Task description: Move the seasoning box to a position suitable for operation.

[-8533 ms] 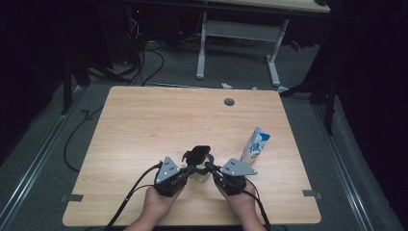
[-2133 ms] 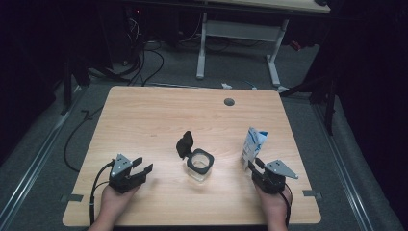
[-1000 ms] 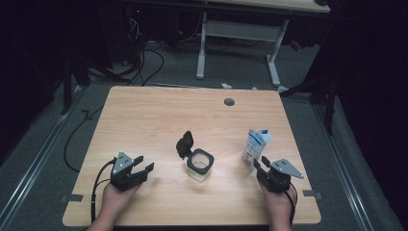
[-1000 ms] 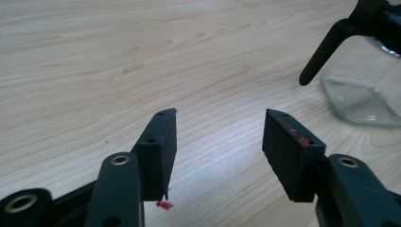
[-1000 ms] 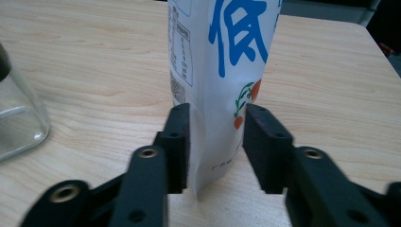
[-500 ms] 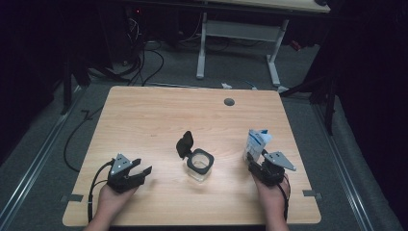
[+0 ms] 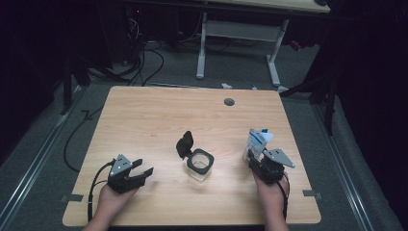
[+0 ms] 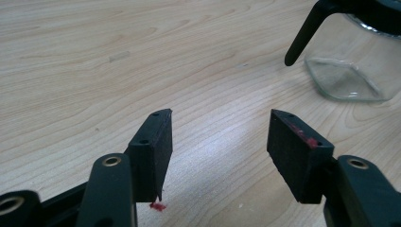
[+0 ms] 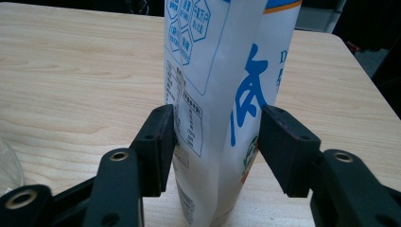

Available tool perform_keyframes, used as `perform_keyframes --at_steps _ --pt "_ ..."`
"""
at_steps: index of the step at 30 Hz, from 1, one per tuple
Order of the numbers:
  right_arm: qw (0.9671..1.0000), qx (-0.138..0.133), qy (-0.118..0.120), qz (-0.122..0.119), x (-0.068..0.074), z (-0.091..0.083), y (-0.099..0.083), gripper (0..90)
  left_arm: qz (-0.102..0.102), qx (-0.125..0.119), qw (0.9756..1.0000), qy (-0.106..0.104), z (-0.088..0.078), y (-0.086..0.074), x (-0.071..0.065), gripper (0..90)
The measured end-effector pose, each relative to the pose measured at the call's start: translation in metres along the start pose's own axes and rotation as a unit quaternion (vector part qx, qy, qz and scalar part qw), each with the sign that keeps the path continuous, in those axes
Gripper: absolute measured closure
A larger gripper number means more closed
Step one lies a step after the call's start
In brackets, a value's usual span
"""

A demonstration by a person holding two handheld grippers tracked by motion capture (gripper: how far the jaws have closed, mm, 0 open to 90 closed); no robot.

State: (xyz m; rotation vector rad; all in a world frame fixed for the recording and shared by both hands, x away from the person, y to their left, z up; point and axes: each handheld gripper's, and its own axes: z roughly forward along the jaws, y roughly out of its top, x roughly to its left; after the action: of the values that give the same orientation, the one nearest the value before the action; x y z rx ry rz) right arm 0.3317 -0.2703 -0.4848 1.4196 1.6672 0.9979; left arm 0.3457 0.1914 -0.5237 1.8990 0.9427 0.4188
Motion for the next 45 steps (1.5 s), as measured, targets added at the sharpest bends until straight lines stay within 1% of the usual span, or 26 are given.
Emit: perform_keyframes --at_steps 4,5,6,11,13,15,17,19,25,27,29,31,34,35,37,38,41,45 --pt "1.0000 -0.008 0.001 -0.003 -0.0001 -0.0006 -0.0019 54.5 -0.007 -0.001 1.0000 0.001 -0.0012 -0.0007 0.0027 41.5" --pt "0.9999 -0.015 0.004 -0.003 0.0004 -0.0015 -0.0035 58.7 -0.010 -0.002 0.9999 0.002 -0.0020 -0.0011 0.0031 41.6" --pt "0.9999 -0.015 0.004 -0.003 0.0004 -0.0015 -0.0035 58.7 -0.010 -0.002 0.9999 0.002 -0.0020 -0.0011 0.0031 41.6" --pt "0.9995 -0.029 0.009 -0.004 -0.0011 -0.0036 -0.0074 65.6 -0.014 -0.006 0.9999 0.000 -0.0029 -0.0004 0.0033 41.9" --pt "0.9994 -0.032 0.011 -0.008 -0.0021 -0.0045 -0.0076 71.0 -0.018 -0.013 0.9998 -0.001 -0.0040 0.0005 0.0038 41.8" --pt "0.9993 -0.033 0.010 -0.012 -0.0026 -0.0049 -0.0077 72.5 -0.016 -0.015 0.9998 -0.001 -0.0045 0.0005 0.0036 41.4" --pt "0.9993 -0.035 0.014 -0.007 -0.0037 -0.0049 -0.0075 73.6 -0.015 -0.017 0.9997 -0.001 -0.0056 0.0000 0.0030 41.3" --pt "0.9991 -0.037 0.014 -0.012 -0.0035 -0.0047 -0.0079 74.4 -0.015 -0.016 0.9998 -0.003 -0.0061 -0.0007 0.0027 41.2" --pt "0.9991 -0.036 0.020 -0.009 -0.0040 -0.0052 -0.0087 76.7 -0.014 -0.017 0.9997 -0.008 -0.0043 -0.0010 0.0014 40.8" --pt "0.9990 -0.036 0.023 -0.011 -0.0048 -0.0052 -0.0085 77.4 -0.010 -0.016 0.9998 -0.009 -0.0043 -0.0011 0.0007 40.8" --pt "0.9990 -0.035 0.023 -0.013 -0.0047 -0.0055 -0.0085 78.1 -0.012 -0.016 0.9997 -0.011 -0.0043 -0.0011 0.0008 40.6" --pt "0.9988 -0.035 0.025 -0.023 -0.0046 -0.0053 -0.0080 78.6 -0.008 -0.017 0.9998 -0.011 -0.0047 -0.0011 0.0002 40.7" --pt "0.9988 -0.033 0.027 -0.024 -0.0039 -0.0056 -0.0076 78.8 -0.004 -0.019 0.9997 -0.014 -0.0049 -0.0019 -0.0013 41.6" --pt "0.9987 -0.032 0.031 -0.024 -0.0047 -0.0055 -0.0075 78.9 -0.002 -0.019 0.9997 -0.018 -0.0045 -0.0021 -0.0018 42.1" --pt "0.9987 -0.032 0.033 -0.023 -0.0052 -0.0054 -0.0073 78.9 -0.001 -0.019 0.9997 -0.017 -0.0041 -0.0023 -0.0023 42.2" --pt "0.9987 -0.032 0.033 -0.023 -0.0052 -0.0054 -0.0073 78.9 0.003 -0.019 0.9997 -0.015 -0.0038 -0.0026 -0.0027 42.2" --pt "0.9987 -0.031 0.035 -0.020 -0.0063 -0.0054 -0.0070 79.0 0.013 -0.011 0.9998 -0.008 -0.0026 -0.0030 -0.0046 41.0" --pt "0.9986 -0.029 0.037 -0.023 -0.0066 -0.0054 -0.0063 79.7 0.015 -0.014 0.9998 -0.003 -0.0024 -0.0030 -0.0061 39.2"
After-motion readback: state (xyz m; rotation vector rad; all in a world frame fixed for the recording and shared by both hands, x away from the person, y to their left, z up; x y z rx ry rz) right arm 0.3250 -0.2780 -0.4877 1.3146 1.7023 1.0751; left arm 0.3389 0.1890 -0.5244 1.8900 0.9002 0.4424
